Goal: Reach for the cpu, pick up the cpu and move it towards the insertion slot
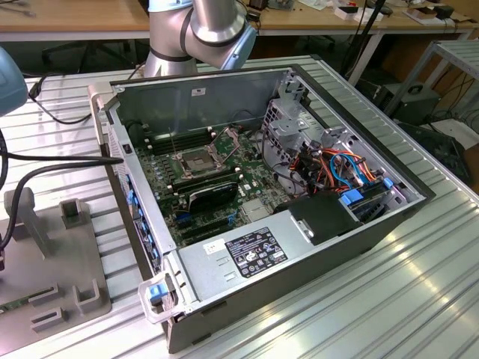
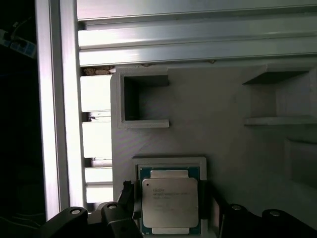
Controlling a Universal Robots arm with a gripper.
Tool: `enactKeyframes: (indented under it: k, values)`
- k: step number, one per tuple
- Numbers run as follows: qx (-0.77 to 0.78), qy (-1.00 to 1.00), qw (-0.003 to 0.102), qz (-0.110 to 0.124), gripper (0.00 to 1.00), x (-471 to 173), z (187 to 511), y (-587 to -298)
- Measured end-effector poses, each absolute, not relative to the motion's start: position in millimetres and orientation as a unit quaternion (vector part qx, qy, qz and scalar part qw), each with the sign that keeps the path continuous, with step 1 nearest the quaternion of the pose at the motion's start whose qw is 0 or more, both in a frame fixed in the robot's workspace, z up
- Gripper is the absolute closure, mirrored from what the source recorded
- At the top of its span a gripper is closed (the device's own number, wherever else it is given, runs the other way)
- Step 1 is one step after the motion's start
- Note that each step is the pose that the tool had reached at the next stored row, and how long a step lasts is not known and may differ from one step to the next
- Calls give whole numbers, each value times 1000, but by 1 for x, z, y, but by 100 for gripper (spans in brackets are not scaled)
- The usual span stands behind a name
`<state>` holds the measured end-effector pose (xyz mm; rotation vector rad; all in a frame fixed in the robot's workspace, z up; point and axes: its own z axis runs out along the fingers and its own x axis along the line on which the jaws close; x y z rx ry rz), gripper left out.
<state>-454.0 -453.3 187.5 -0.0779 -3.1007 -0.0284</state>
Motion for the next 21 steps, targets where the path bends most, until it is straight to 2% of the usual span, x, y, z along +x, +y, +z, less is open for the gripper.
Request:
enactKeyframes:
  k: [6, 7, 10, 21]
  values:
    - [-25, -999, 20, -9, 34, -454, 188, -453]
    - [-25, -999, 20, -9, 41, -454, 188, -453]
    - [-25, -999, 20, -9, 45, -454, 188, -453]
    - [-25, -999, 20, -9, 45, -454, 203, -453]
